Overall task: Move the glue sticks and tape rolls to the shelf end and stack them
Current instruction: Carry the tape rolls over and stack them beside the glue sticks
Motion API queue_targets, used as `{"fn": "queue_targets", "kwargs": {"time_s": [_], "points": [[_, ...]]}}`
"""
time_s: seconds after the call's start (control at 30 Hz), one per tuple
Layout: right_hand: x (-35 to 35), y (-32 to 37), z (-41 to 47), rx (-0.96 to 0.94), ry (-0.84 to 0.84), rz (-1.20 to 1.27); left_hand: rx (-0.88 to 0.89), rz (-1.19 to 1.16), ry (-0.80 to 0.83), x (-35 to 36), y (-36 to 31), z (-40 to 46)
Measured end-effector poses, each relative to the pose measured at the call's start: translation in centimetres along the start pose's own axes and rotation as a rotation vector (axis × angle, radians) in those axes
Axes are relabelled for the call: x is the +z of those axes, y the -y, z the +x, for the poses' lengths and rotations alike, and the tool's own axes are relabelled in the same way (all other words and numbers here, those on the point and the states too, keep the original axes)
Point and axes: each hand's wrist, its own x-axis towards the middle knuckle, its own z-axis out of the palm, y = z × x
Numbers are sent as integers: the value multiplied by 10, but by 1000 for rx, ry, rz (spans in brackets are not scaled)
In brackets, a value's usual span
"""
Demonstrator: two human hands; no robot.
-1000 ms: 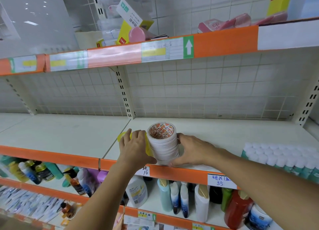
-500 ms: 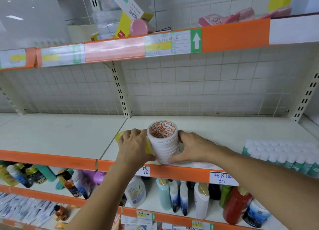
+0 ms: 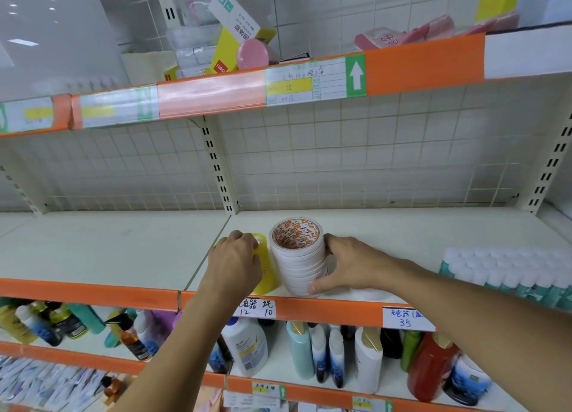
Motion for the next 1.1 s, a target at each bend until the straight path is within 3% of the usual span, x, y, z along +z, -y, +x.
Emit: {"fn": "queue_targets", "kwargs": {"time_s": [0.27,0.67,1.1], "points": [[2,0,-1,9,-5,4,23,-44,-42,-3,5,1],[2,3,-5,1,-12,10,26,-30,59,-9,8,-8],[1,6,-8,-2,-37,27,38,-67,56,-6,16,-6]]}}
